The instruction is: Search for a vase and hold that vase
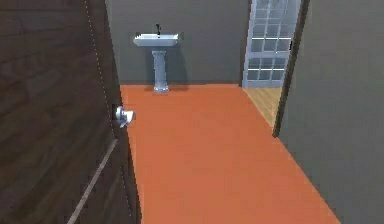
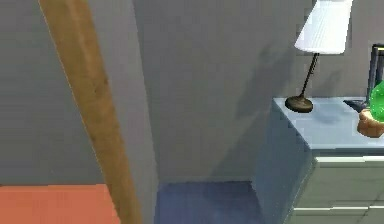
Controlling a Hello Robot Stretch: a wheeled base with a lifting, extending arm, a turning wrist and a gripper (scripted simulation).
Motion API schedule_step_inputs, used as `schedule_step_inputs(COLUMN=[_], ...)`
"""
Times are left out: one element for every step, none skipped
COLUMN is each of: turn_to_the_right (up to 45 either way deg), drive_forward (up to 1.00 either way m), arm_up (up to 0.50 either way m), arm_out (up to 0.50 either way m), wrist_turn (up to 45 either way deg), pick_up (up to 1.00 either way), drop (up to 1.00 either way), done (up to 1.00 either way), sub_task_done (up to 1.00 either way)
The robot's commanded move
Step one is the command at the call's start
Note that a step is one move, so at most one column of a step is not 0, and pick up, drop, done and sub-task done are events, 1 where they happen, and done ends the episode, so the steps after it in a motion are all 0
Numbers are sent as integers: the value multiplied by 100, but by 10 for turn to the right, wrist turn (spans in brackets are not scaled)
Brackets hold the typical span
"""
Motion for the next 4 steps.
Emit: schedule_step_inputs(turn_to_the_right=[150,0,30,-210], drive_forward=[0,30,0,0], arm_up=[0,0,0,0], arm_out=[0,0,0,0], wrist_turn=[0,0,0,0], pick_up=[0,0,0,0], drop=[0,0,0,0], done=[0,0,0,0], sub_task_done=[0,0,0,0])
